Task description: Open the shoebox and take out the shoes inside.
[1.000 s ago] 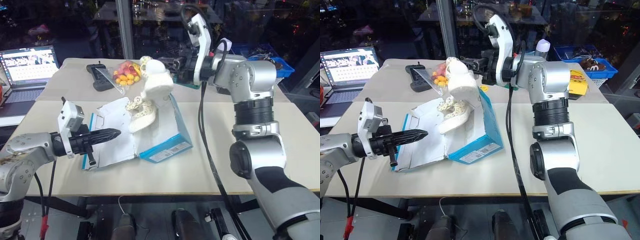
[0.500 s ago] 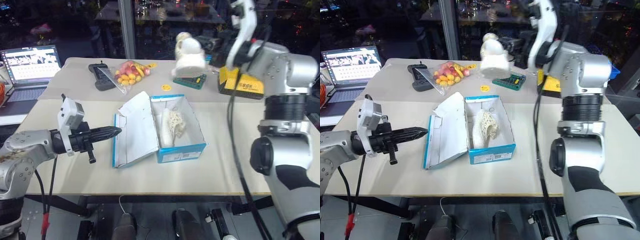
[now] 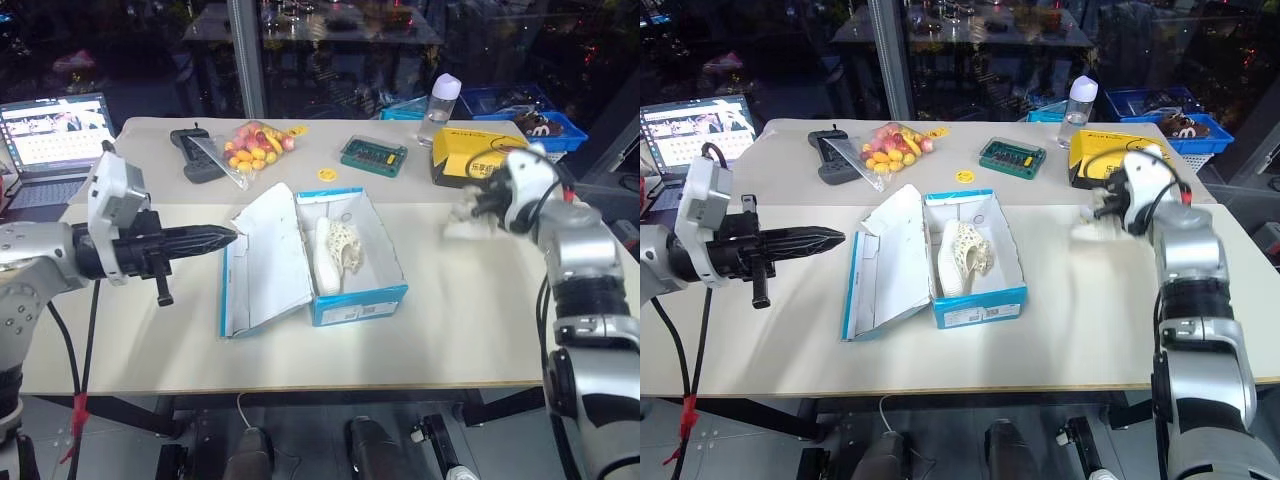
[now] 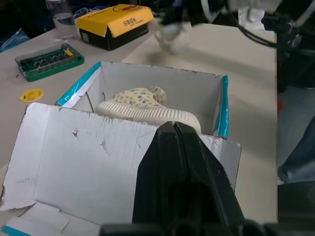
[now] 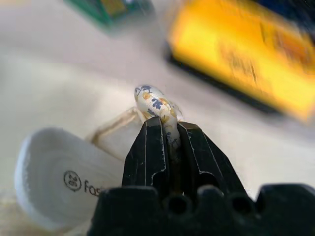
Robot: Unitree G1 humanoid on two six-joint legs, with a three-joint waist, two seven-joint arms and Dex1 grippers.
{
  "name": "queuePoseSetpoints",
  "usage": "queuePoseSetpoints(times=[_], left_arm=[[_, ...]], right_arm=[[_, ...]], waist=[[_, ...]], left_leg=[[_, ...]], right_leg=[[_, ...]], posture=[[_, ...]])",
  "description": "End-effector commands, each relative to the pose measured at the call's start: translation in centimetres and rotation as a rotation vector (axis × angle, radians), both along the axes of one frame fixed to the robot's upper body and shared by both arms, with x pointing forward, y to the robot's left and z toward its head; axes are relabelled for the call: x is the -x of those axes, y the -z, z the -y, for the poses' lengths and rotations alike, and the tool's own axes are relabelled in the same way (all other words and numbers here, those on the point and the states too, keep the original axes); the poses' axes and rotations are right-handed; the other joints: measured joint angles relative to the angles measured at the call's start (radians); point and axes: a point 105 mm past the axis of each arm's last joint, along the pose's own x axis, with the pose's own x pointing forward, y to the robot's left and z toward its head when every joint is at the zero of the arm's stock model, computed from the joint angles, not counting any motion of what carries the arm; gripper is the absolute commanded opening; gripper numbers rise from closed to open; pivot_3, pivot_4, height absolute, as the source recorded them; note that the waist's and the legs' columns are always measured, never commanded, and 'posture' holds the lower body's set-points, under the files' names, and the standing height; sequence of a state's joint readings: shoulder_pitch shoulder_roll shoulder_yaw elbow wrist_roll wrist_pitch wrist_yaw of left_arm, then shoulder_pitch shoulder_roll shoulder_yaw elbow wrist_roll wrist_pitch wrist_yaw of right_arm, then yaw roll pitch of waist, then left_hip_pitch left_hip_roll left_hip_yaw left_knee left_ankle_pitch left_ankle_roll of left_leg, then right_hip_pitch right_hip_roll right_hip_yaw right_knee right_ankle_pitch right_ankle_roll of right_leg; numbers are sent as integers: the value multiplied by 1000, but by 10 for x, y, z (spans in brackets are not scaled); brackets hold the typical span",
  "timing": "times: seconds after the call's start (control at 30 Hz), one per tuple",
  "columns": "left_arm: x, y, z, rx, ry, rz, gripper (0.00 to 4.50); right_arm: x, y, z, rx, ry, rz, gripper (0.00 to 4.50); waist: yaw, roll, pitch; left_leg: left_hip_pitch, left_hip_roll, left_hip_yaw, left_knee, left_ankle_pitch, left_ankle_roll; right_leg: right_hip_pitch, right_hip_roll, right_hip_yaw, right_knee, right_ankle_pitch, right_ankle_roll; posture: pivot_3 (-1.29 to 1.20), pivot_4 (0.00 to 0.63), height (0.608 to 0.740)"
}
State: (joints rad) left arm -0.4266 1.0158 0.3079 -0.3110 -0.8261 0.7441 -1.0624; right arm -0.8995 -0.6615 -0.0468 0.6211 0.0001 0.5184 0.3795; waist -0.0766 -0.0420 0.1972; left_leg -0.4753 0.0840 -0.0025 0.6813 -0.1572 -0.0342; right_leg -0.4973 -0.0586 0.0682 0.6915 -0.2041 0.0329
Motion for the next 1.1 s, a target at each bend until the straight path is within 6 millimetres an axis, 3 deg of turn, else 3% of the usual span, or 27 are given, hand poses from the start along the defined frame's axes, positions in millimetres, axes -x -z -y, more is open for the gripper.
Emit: queuePoseSetpoints(times=[0.03, 0.27, 0.33, 0.53, 0.7, 0.83, 0.87, 0.93, 1.03, 1.1], left_arm=[[4, -14, -1, -8, 15, 58, 0], [9, -17, -4, -16, 31, 48, 0], [10, -17, -6, -20, 31, 45, 0], [10, -15, -7, -20, 28, 40, 0], [8, -14, -8, -19, 26, 38, 0], [7, -12, -7, -10, 28, 36, 0], [7, -12, -6, -6, 30, 36, 0], [7, -11, -4, 0, 34, 36, 0], [6, -11, -3, 5, 37, 37, 0], [6, -11, -2, 9, 40, 38, 0]], right_arm=[[-3, -16, 13, 38, 108, 83, 1], [-1, -9, 24, -35, 255, 95, 1], [1, -8, 26, -63, 271, 99, 986], [9, -15, 22, 1, 217, 35, 2925], [24, -48, 5, 33, 67, 26, 2925], [38, -86, -20, 66, -105, 47, 2925], [40, -99, -34, 54, -180, 70, 2925], [50, -121, -82, 20, -429, 118, 2925], [72, -118, -147, 9, -784, 96, 2925], [79, -103, -170, 28, -922, 38, 2925]], waist=[[0, 0, 0], [5, 0, 0], [7, 0, 0], [7, 0, 0], [7, 1, 1], [5, 2, 1], [5, 2, 1], [3, 2, 1], [0, 2, 1], [4, 2, 1]], left_leg=[[0, 0, 0, 0, 0, 0], [0, 0, 0, 1, 0, 0], [0, 0, 0, 1, 0, 0], [0, 0, 0, 2, 0, 0], [0, 0, 0, 2, 0, 0], [0, 0, 0, 2, 0, 0], [0, 0, 0, 2, 0, 0], [1, 0, 0, 2, 0, 0], [3, 1, 0, 2, 0, 0], [5, 1, 0, 0, 0, 0]], right_leg=[[0, 0, 0, 0, 0, 0], [1, 0, 0, 0, 0, 1], [2, 0, 0, 0, 0, 1], [2, 0, 0, 0, -1, 2], [2, 0, 0, 0, -1, 2], [2, 0, 0, 0, -1, 2], [2, 0, 0, 0, -1, 2], [2, 0, 1, 0, -1, 2], [2, 1, 1, 0, -1, 2], [4, 1, 0, 0, -1, 1]], posture=[[0, 150, 664], [0, 150, 664], [0, 150, 664], [0, 150, 664], [0, 150, 664], [0, 150, 664], [0, 150, 664], [0, 150, 664], [0, 150, 664], [0, 150, 664]])
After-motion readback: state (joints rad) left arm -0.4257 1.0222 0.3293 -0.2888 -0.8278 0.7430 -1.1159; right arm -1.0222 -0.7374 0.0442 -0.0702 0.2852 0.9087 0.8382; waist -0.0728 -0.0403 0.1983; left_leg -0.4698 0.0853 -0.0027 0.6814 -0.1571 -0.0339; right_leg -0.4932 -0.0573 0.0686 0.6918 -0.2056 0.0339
